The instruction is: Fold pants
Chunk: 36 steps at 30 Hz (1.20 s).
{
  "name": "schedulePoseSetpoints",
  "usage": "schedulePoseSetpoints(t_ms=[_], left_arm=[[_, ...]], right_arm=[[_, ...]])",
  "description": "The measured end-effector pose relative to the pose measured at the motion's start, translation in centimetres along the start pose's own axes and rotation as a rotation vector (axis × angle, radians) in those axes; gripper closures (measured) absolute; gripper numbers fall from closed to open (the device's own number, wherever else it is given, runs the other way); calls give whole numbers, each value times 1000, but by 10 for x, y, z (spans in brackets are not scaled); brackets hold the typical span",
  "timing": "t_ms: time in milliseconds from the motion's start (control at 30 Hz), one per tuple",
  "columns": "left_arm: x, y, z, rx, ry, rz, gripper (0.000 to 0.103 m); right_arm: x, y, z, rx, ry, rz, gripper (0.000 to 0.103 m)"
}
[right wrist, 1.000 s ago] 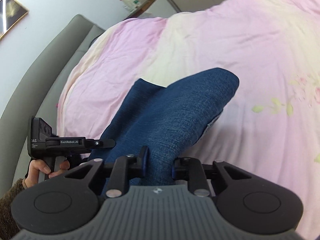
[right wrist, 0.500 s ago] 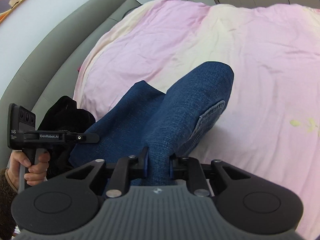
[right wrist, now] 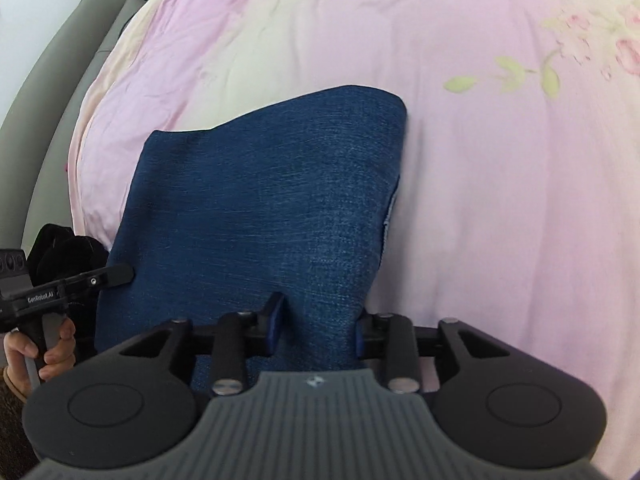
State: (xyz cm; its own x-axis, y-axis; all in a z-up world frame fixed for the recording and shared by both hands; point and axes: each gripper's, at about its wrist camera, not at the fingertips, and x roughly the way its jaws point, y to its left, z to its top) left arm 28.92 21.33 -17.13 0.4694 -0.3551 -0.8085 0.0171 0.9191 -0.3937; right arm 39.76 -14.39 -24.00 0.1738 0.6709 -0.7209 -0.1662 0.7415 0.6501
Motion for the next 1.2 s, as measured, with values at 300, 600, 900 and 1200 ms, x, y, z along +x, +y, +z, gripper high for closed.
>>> schedulePoseSetpoints(t_ms=[300, 600, 900, 1200], left_arm=[[52, 35, 7, -202, 71, -136, 11], [33, 22, 2, -186, 23, -151, 67], [-9, 16, 8, -140, -54, -120, 74], [45, 28, 9, -210, 1, -98, 45]], right_arm=[[-6, -8, 24, 75, -43, -12, 47], [9, -12, 39, 107, -91, 47, 78], [-14, 38, 61, -35, -162, 222, 87], [19, -5, 57, 49, -102, -21, 73]])
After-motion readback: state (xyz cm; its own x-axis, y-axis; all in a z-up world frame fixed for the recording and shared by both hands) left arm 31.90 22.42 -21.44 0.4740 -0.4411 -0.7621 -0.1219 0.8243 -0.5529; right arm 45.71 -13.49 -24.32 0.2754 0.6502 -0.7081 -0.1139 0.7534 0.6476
